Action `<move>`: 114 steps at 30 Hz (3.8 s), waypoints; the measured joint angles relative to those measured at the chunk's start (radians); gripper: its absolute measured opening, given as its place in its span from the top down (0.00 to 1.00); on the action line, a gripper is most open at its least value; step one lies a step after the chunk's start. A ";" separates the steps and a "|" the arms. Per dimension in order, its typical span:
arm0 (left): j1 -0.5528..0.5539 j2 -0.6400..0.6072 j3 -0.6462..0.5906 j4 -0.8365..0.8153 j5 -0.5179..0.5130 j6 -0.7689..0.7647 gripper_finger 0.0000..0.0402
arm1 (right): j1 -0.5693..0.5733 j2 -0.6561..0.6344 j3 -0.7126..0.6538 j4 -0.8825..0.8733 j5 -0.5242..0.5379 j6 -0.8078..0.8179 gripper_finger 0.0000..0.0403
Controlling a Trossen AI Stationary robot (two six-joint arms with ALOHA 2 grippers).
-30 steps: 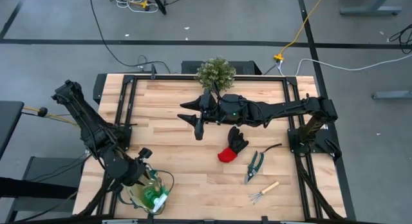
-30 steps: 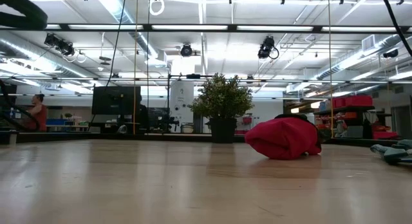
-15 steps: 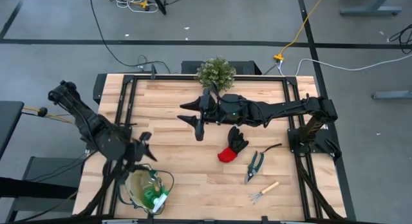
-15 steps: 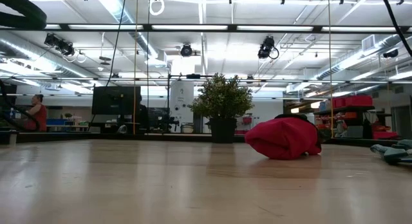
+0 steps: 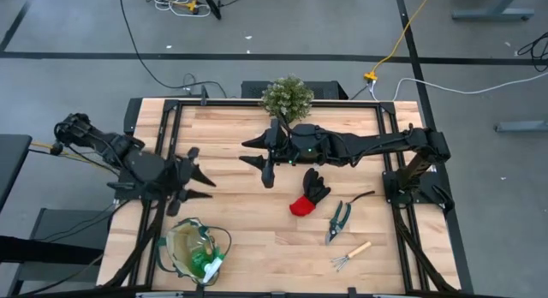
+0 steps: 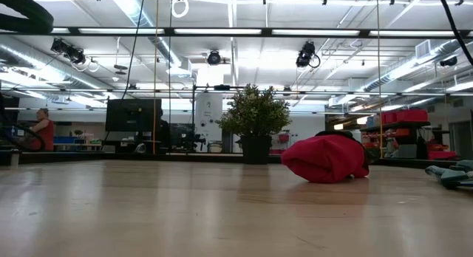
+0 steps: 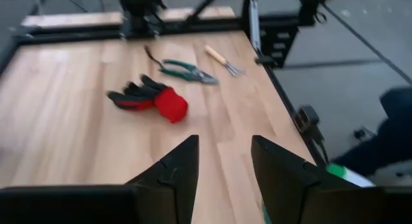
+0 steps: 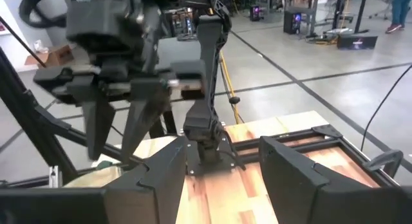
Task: Pick & Place Garden tools in Gardening bag
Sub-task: Put the green shear scissors into the gardening bag
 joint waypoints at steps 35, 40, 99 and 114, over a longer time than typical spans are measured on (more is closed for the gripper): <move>0.249 -0.039 0.000 0.090 0.050 0.106 0.99 | -0.057 -0.070 0.000 -0.186 -0.022 -0.142 0.71; 0.249 -0.039 0.000 0.089 0.049 0.106 0.97 | -0.057 -0.070 0.000 -0.190 -0.021 -0.142 0.80; 0.248 -0.036 -0.006 0.157 0.134 0.130 0.97 | -0.057 -0.069 0.000 -0.248 -0.022 -0.155 0.99; 0.248 -0.036 -0.006 0.157 0.134 0.131 0.97 | -0.057 -0.069 0.000 -0.248 -0.048 -0.130 0.99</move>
